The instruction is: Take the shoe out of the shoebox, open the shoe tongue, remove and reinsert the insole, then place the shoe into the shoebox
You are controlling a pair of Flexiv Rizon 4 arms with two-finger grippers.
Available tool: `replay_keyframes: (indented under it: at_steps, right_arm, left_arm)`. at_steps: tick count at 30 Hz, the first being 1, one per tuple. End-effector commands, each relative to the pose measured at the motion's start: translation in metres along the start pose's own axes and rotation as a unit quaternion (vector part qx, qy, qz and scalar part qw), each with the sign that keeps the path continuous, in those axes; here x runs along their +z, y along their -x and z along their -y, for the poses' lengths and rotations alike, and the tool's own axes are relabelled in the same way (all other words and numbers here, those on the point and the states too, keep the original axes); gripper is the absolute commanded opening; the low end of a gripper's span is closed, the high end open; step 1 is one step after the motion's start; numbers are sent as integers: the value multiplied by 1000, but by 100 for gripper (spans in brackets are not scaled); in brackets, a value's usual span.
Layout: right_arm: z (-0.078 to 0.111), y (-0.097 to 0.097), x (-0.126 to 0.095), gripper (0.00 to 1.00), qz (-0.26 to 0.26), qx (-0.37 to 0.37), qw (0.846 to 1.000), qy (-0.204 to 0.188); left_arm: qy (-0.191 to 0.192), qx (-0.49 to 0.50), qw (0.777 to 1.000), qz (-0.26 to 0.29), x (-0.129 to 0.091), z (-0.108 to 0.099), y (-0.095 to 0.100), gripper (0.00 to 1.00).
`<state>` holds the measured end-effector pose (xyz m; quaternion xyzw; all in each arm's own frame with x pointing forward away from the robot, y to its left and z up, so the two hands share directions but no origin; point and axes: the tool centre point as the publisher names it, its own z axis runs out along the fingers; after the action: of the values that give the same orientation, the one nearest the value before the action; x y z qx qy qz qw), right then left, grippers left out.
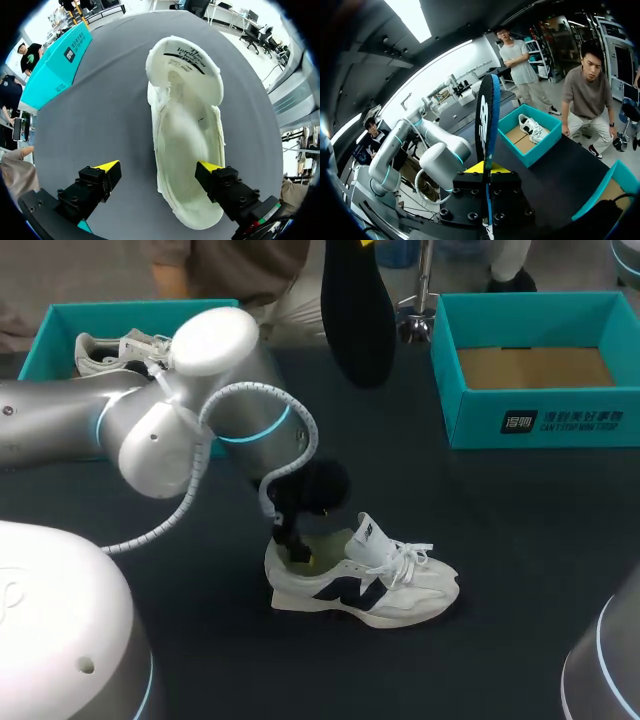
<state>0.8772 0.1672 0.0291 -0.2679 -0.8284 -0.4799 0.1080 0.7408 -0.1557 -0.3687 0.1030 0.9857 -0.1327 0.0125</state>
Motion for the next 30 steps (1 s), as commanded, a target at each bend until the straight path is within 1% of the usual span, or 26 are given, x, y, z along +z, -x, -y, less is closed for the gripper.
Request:
replay_keyframes:
  at_steps: [1, 2, 4, 6, 18, 26, 30]
  right_arm:
    - [-1, 0, 0, 0, 1, 1, 1000, -1]
    - [-1, 0, 0, 0, 1, 1, 1000, -1]
    - [-1, 0, 0, 0, 1, 1, 1000, -1]
    - [-1, 0, 0, 0, 1, 1, 1000, -1]
    - [-1, 0, 0, 0, 1, 1, 1000, -1]
    - [-1, 0, 0, 0, 1, 1, 1000, -1]
    - [-1, 0, 0, 0, 1, 1, 1000, -1]
  left_arm:
    - [7, 1, 1000, -3, 23, 9, 4, 75]
    - [8, 2, 1000, -5, 25, 10, 4, 49]
    - [7, 0, 1000, -8, 27, 10, 4, 37]
    - [6, 1, 1000, -9, 29, 10, 5, 0]
    - [6, 17, 1000, -13, 28, 8, -1, 0]
    - [-7, 43, 999, -24, 25, 11, -2, 0]
    - [-12, 65, 997, -30, 19, 12, 0, 0]
